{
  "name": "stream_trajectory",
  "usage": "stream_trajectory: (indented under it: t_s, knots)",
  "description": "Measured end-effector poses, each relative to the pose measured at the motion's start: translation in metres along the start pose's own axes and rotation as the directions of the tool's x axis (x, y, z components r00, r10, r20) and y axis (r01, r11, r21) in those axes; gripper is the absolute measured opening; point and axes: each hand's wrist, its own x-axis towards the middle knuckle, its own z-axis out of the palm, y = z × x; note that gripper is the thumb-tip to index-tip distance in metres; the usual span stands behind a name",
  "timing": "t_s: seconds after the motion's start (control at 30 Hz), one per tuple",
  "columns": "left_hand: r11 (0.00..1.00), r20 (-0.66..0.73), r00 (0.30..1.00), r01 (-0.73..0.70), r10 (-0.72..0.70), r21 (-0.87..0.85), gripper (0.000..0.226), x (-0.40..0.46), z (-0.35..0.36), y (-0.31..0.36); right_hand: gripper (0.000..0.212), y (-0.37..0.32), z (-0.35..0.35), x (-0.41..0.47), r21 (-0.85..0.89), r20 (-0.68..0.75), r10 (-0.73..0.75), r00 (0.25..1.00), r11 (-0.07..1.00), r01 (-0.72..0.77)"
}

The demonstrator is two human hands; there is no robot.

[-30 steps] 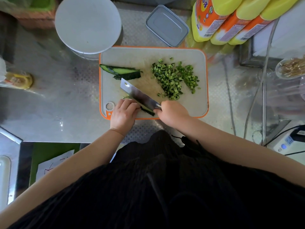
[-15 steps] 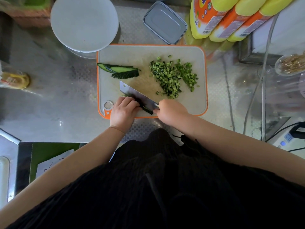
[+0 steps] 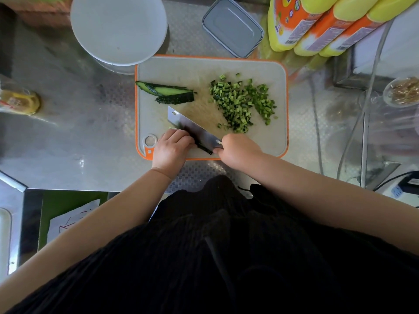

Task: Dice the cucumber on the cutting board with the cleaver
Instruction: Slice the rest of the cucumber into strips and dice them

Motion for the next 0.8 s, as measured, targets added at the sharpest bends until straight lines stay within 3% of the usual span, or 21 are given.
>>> stream_trajectory:
  t_s: [0.5, 0.63, 0.8]
  knots:
    - [1.0, -0.006, 1.0, -0.02, 0.02, 0.023, 0.006, -0.003, -0.002, 0.0, 0.032, -0.001, 0.006, 0.004, 0.058, -0.042, 0.023, 0.999, 0.998, -0.02]
    - [0.999, 0.033, 0.999, -0.035, 0.033, 0.039, 0.019, -0.007, -0.007, -0.001, 0.033, 0.001, 0.008, -0.001, 0.106, -0.106, 0.021, 0.994, 0.994, -0.01]
    - [0.999, 0.063, 0.997, 0.048, -0.049, 0.024, 0.021, -0.007, -0.01, -0.003, 0.03, 0.001, 0.003, -0.006, 0.029, -0.092, -0.03, 0.995, 0.999, 0.032]
